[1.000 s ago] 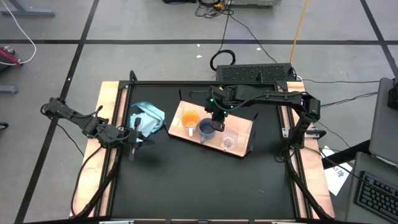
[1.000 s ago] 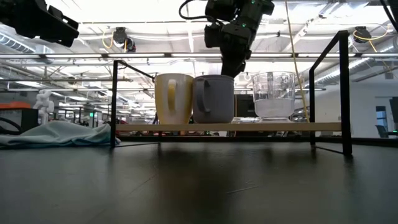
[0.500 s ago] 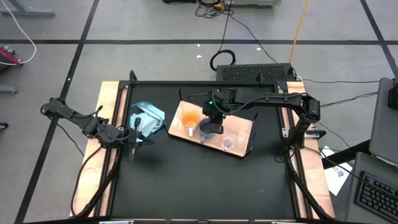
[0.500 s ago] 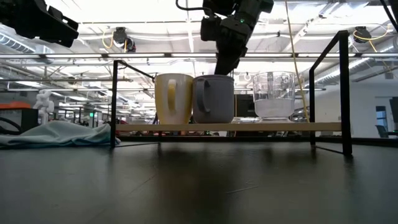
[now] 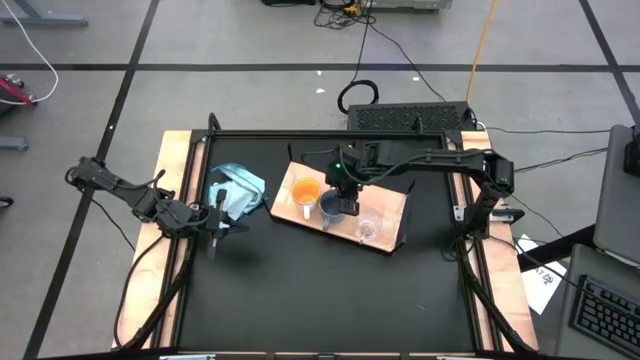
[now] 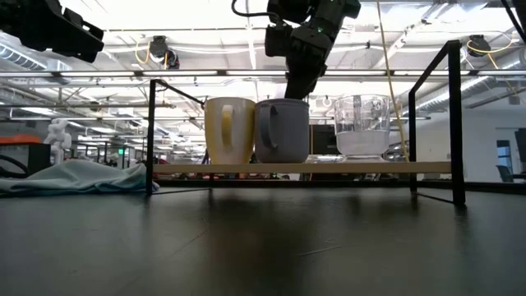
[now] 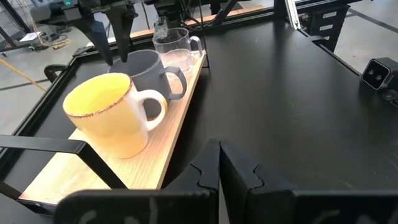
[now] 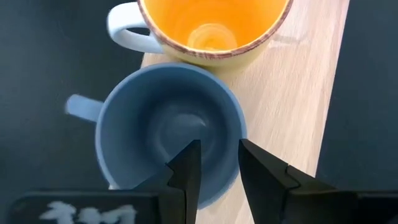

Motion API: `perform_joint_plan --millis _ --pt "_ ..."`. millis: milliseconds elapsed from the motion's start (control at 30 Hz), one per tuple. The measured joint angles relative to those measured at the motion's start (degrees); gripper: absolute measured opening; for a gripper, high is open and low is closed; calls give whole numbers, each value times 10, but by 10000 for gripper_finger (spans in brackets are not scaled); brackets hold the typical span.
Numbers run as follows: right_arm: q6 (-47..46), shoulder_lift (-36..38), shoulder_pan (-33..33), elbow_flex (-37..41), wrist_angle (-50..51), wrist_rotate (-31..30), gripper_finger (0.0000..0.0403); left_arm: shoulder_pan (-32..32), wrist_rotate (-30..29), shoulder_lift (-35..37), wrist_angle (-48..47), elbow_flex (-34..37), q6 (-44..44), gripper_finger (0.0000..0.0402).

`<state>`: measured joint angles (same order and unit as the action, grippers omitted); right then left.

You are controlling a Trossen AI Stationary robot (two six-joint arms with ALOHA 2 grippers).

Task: Stack small to large cups/mugs on shelf
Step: Return to home position

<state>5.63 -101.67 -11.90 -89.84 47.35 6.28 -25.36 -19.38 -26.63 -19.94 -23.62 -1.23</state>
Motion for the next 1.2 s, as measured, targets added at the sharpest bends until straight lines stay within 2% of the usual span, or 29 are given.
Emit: perform_joint_plan --millis 267,600,800,1200 --pt "11 -33 0 0 14 0 100 0 8 0 -1 0 2 12" --pt "12 -26 1 0 7 -3 100 0 15 0 -10 0 3 12" --pt "16 -24 15 0 7 -47 100 0 15 0 -10 0 3 12" --pt "13 -4 38 0 -7 -67 100 0 15 0 -10 0 5 12"
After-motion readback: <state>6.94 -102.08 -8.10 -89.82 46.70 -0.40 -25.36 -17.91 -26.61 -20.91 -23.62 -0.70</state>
